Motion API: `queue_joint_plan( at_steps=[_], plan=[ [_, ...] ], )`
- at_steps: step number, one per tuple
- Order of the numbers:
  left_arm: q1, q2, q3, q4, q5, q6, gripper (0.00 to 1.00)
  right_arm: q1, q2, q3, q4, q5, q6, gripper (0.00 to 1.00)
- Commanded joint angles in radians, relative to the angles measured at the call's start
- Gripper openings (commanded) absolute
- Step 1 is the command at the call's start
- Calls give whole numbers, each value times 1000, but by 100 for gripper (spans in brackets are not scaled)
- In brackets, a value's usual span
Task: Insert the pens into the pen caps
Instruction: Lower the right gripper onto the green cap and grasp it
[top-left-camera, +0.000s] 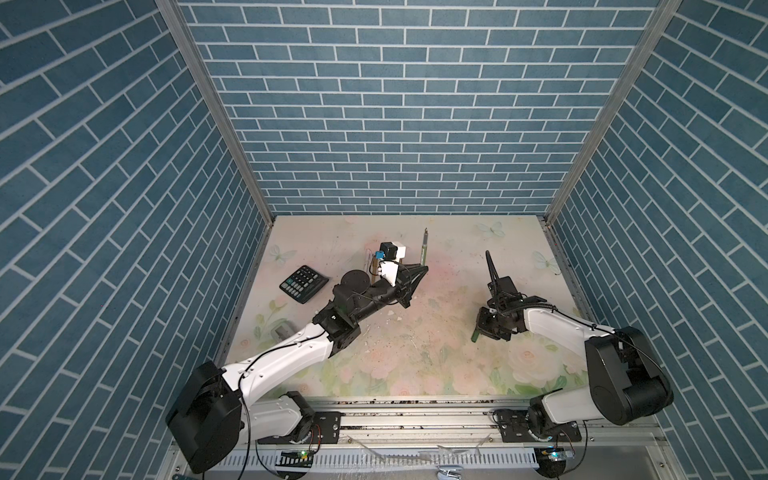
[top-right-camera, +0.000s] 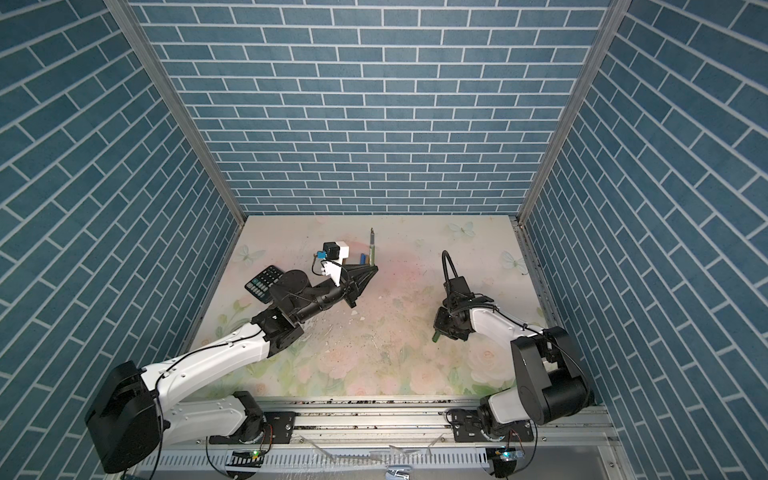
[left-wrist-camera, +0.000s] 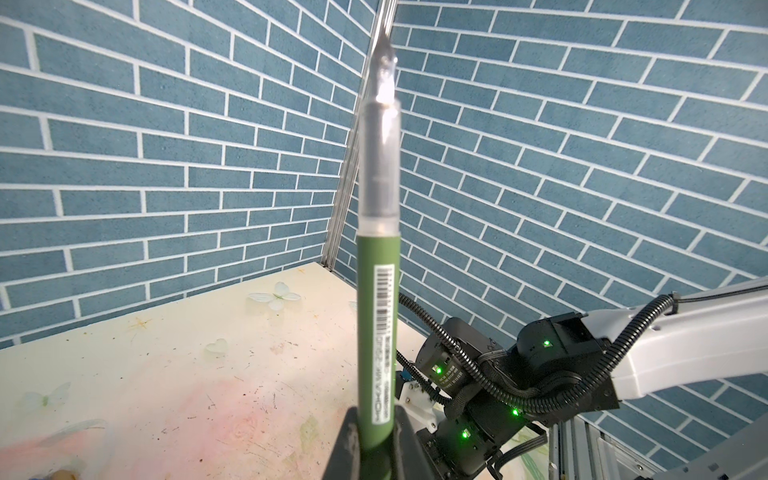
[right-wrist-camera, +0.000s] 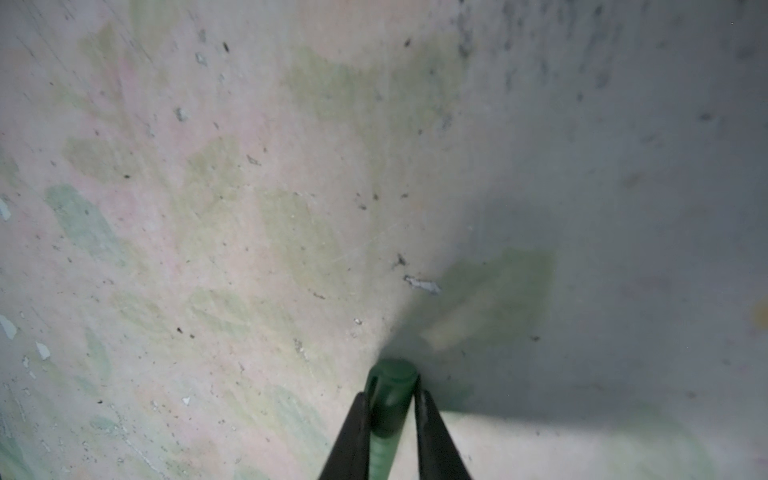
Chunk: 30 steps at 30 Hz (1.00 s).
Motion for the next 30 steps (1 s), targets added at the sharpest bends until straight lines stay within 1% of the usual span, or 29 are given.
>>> queue_joint_plan(
  at_steps=[1, 10, 20, 23, 25, 30],
  plan=[
    [-7, 1, 32, 2, 11, -2, 0, -1, 18, -17, 0, 3, 2, 21],
    [-7, 1, 32, 0, 13, -2, 0, 5, 55, -20, -3, 43, -18, 20],
    [-7, -2, 34, -4, 12, 3, 0, 61, 96, 28, -30, 94, -20, 20],
    [-7, -3, 34, -6, 12, 4, 0, 69, 113, 42, -38, 94, -26, 19],
    [-8, -4, 36, -9, 13, 5, 0, 71, 118, 49, -43, 119, -29, 16],
    [-7, -4, 36, -11, 13, 5, 0, 83, 85, 69, -60, 133, -30, 13]
  ],
)
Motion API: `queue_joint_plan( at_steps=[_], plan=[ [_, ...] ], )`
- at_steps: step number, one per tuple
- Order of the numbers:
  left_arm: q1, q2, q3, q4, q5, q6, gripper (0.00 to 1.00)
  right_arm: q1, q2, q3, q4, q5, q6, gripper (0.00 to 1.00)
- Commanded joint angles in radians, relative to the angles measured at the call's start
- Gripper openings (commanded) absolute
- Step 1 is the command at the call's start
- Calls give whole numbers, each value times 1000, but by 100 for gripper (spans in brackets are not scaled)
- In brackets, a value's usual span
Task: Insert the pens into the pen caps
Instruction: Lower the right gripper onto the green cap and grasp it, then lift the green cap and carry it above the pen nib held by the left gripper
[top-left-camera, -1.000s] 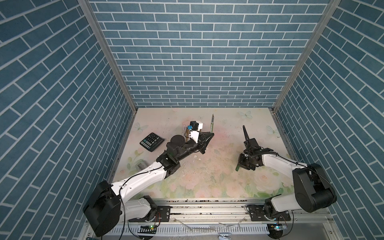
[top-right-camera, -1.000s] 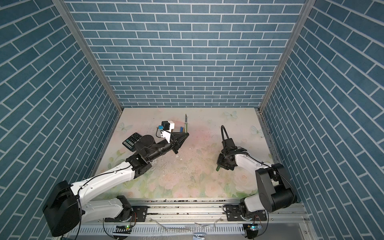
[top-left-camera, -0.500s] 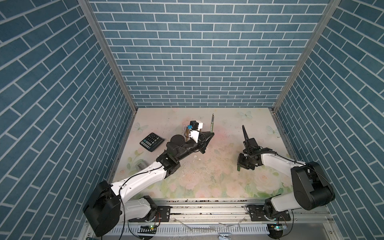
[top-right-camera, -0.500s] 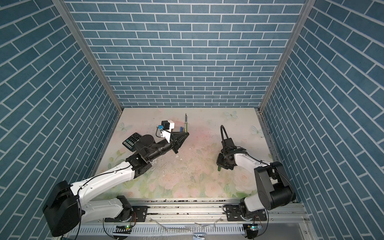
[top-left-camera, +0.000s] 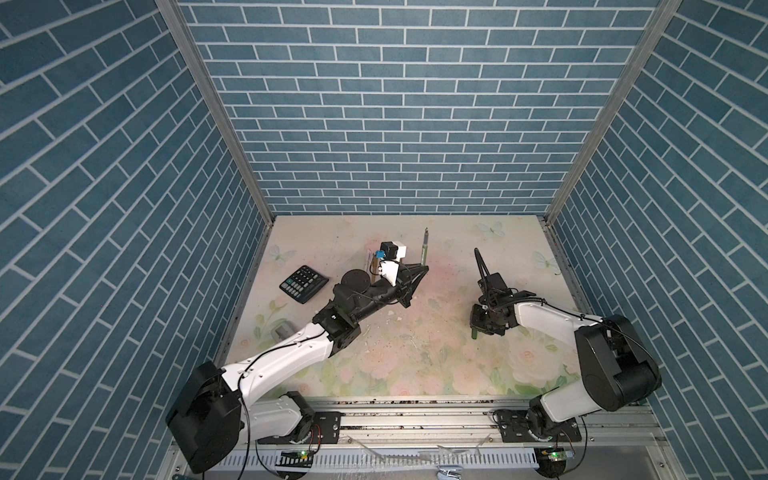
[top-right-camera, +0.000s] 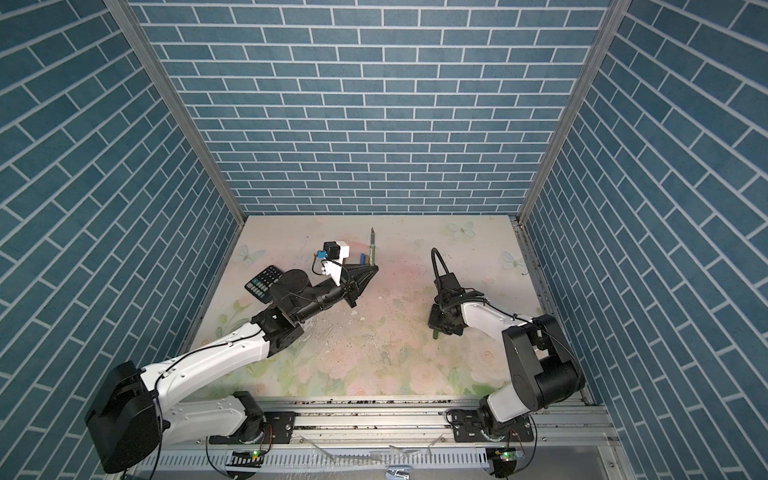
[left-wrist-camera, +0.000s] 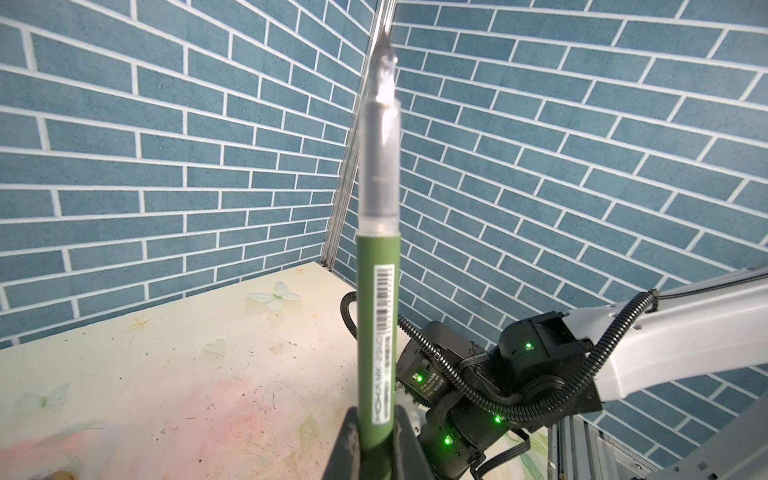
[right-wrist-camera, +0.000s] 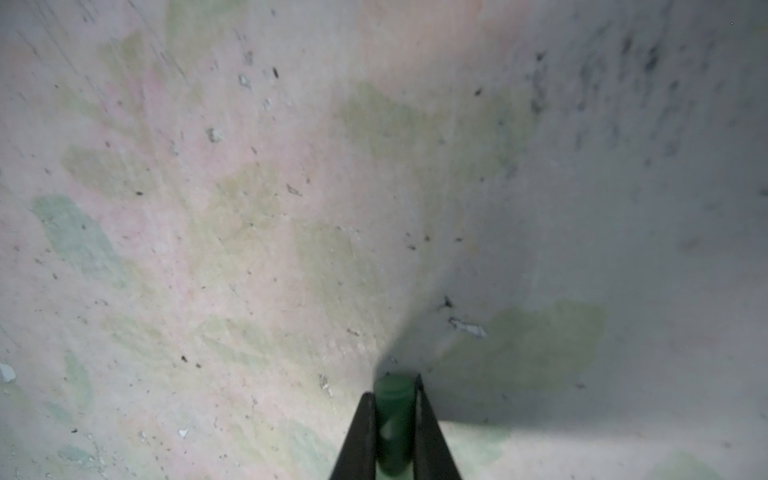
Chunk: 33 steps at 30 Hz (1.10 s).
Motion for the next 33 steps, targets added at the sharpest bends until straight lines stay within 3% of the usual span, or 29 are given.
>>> queue_joint_plan(
  at_steps=[1, 10, 19, 33],
  plan=[
    [-6, -4, 28, 0, 13, 6, 0, 13, -8, 5, -60, 53, -19, 12],
    [-6, 5, 27, -2, 12, 16, 0, 51, -222, 26, -23, 54, -59, 11],
    [-6, 29, 24, -7, 8, 49, 0, 123, -462, 24, 173, 108, -105, 10],
    [-7, 89, 36, -26, 18, 47, 0, 202, -511, 118, 370, 168, -217, 10]
  ],
)
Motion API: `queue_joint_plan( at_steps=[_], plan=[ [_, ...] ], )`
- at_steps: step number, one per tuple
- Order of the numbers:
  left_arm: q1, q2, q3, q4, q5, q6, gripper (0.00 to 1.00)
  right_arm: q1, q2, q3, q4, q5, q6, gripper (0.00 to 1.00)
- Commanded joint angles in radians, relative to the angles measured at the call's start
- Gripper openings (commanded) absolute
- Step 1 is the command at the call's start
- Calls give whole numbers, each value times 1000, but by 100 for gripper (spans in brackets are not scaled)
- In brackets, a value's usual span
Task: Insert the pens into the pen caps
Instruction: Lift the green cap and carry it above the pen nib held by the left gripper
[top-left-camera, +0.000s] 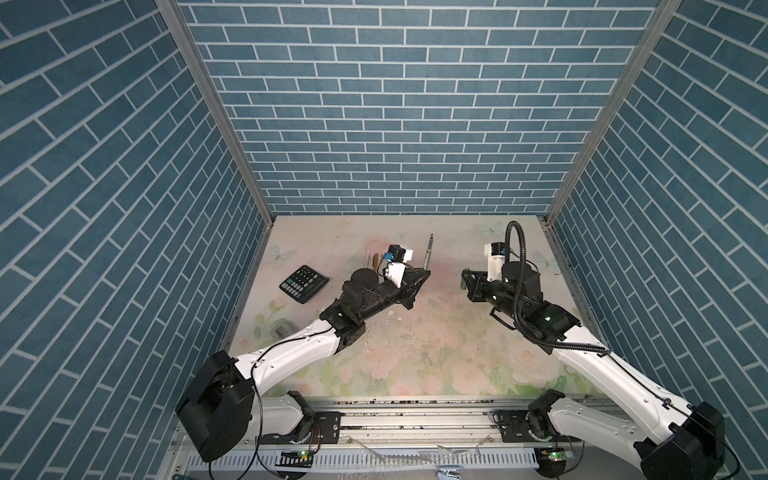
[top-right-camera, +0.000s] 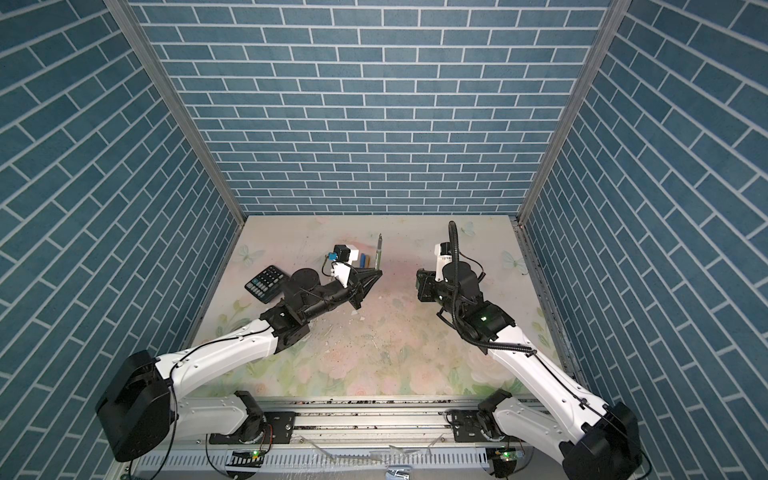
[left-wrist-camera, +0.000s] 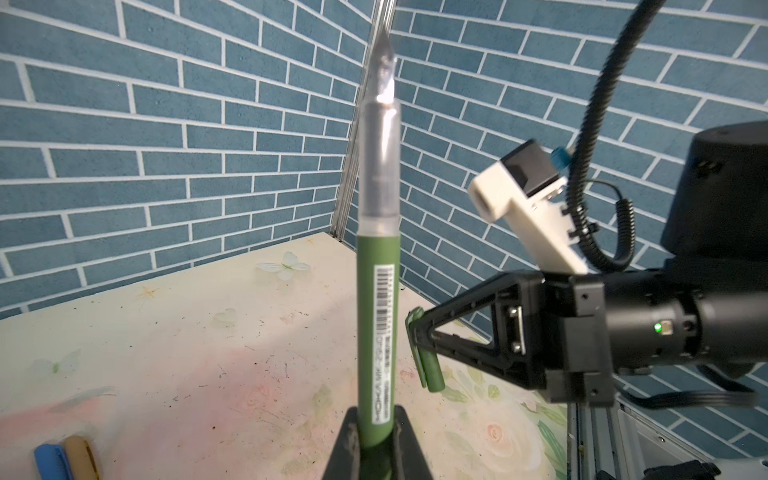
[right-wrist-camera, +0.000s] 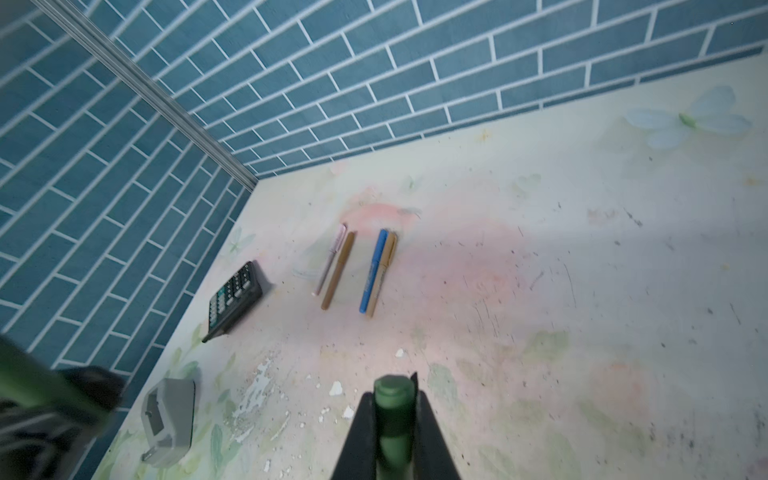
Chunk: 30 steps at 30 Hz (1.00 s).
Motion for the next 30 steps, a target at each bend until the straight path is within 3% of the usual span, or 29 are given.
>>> queue_joint_plan(
  at_steps=[1, 17, 30],
  plan=[
    [-7, 20, 31, 1, 18, 7, 0, 15, -21, 52, 69, 39, -72, 10],
    [-10, 71, 53, -5, 69, -42, 0, 43, -36, 108, 236, 76, -165, 10],
    [-11, 75, 60, -9, 85, -46, 0, 48, 52, 201, 337, 21, -187, 10]
  ],
)
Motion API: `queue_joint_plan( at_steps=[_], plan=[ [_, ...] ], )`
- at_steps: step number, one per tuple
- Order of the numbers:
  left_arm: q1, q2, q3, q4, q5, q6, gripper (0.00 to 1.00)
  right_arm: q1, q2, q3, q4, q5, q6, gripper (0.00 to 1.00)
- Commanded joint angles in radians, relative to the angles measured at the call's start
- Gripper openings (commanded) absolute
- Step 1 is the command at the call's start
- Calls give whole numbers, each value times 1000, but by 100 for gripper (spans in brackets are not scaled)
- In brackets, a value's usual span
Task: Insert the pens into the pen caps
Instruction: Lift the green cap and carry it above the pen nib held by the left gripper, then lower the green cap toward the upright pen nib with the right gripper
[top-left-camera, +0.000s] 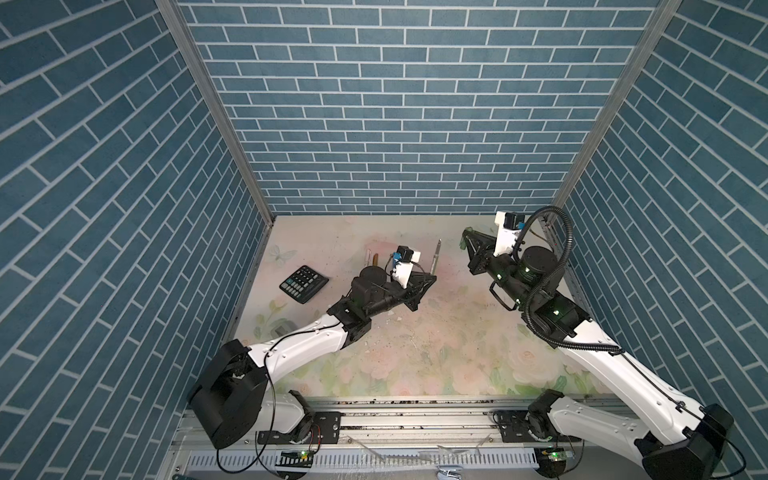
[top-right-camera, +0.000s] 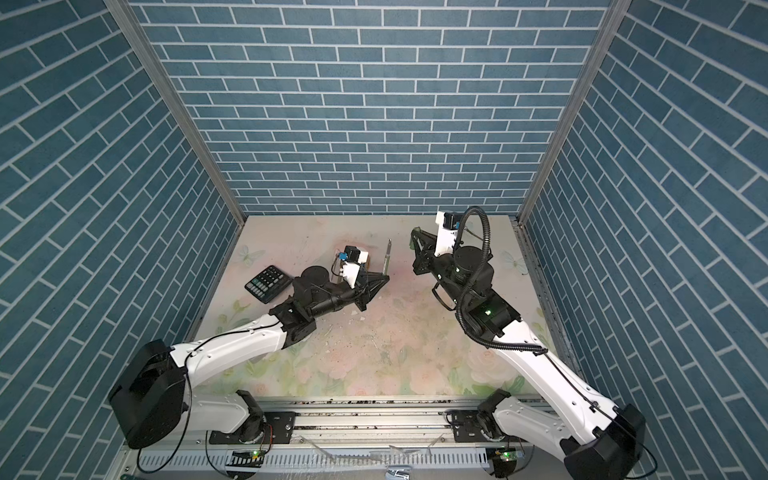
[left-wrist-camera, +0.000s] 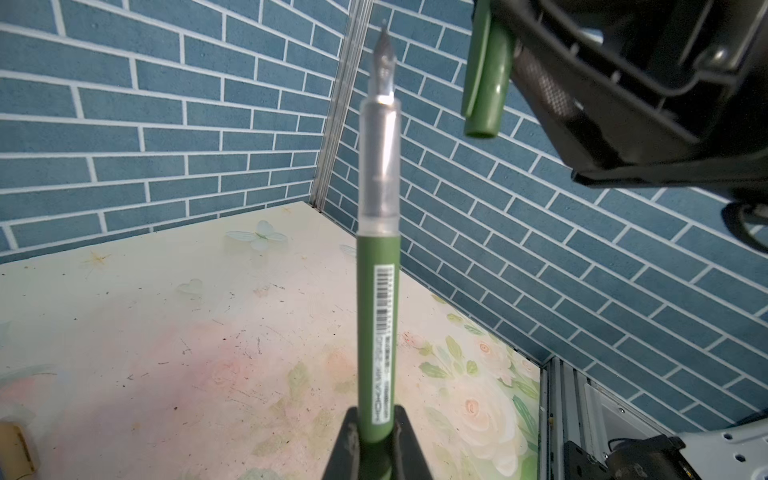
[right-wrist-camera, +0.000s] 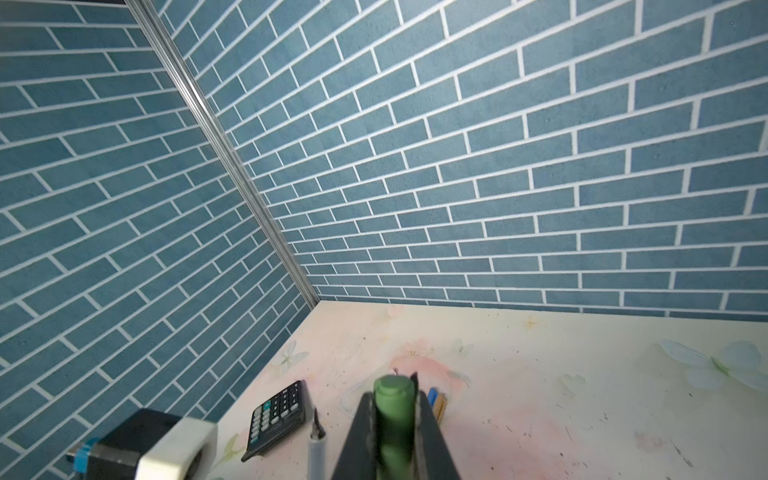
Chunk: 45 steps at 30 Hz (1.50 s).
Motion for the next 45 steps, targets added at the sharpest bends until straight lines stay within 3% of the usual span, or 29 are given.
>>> queue_joint_plan(
  at_steps=[1, 13, 45],
  plan=[
    [-7, 8, 32, 9, 17, -1, 0, 6, 36, 48, 73, -36, -27, 10],
    [-7, -1, 36, 3, 30, -3, 0, 17, 139, 120, 128, -119, 13, 10],
    [-9, 5, 40, 2, 36, -7, 0, 23, 134, 102, 134, -117, 41, 9]
  ],
)
